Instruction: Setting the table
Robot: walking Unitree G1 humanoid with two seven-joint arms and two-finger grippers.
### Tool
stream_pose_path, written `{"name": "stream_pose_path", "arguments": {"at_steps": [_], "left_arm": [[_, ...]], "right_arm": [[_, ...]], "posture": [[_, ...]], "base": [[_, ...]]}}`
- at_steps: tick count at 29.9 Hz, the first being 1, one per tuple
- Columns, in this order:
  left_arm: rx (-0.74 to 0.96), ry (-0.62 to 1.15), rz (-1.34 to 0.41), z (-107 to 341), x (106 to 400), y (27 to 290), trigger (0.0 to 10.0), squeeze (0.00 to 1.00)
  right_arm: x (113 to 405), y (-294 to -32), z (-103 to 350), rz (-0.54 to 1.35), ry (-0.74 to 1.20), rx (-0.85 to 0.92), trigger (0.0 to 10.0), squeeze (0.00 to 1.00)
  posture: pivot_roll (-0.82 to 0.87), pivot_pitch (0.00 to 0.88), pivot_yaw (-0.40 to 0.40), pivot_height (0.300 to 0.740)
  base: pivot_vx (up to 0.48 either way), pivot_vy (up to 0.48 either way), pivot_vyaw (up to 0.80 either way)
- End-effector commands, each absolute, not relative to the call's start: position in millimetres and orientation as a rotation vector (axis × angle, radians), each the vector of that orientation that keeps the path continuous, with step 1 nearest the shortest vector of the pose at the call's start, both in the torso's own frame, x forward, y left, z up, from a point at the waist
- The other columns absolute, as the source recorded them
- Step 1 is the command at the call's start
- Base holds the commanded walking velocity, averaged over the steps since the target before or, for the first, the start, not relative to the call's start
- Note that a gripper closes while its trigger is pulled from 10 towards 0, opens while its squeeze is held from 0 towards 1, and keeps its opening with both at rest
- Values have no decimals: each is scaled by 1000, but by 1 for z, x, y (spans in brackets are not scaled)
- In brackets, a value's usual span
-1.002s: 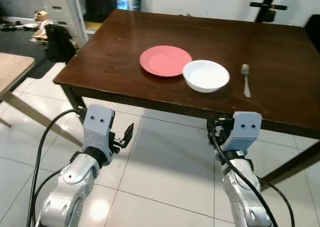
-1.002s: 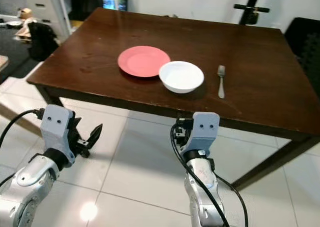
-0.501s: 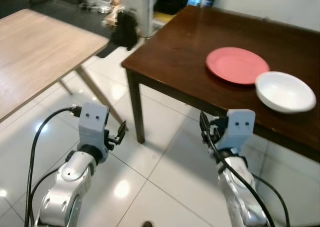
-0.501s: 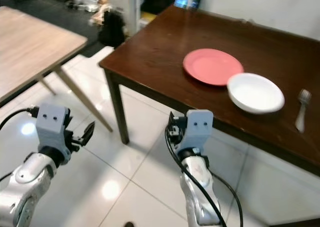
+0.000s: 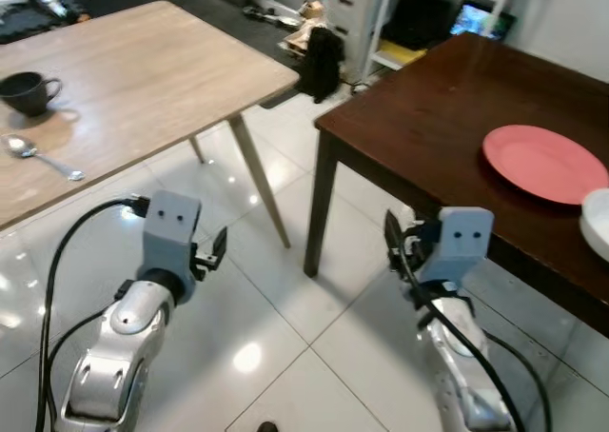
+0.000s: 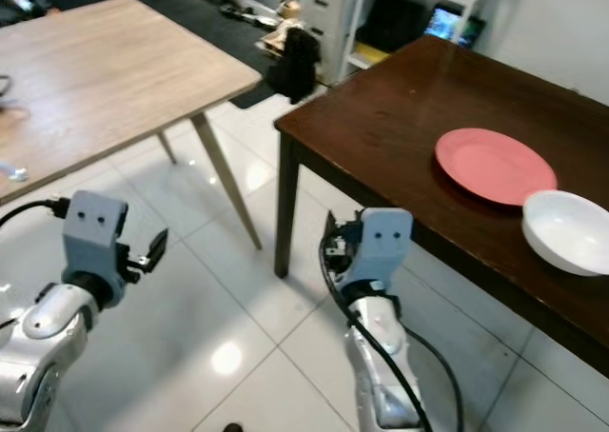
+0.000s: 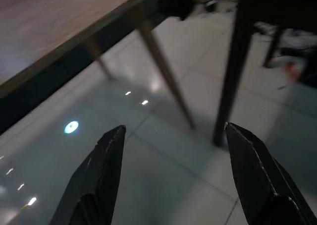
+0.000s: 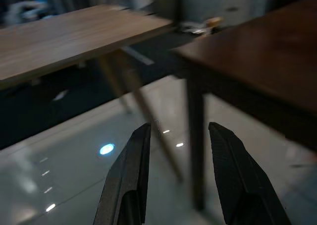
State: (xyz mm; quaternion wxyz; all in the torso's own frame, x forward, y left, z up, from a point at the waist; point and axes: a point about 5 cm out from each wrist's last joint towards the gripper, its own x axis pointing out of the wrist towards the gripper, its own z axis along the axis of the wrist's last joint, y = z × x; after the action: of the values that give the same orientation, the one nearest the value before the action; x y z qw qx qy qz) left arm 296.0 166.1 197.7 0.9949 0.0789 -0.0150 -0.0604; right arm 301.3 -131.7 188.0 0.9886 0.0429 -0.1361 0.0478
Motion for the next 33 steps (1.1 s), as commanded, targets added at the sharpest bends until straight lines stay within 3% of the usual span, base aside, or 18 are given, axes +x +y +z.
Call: {"name": "stream_pose_path", "arguments": {"at_steps": [1, 33], "left_arm": [[159, -12, -115, 193, 295, 167, 10000, 0], [140, -23, -93, 193, 298, 167, 10000, 0]], "right_arm": [[299, -135, 184, 86, -259, 92, 10000, 0], [297, -133, 182, 108, -251, 81, 10000, 0]], "posture": [[93, 182, 63, 740], [86, 194, 60, 740]], "base": [[0, 0, 788], [0, 0, 787]]}}
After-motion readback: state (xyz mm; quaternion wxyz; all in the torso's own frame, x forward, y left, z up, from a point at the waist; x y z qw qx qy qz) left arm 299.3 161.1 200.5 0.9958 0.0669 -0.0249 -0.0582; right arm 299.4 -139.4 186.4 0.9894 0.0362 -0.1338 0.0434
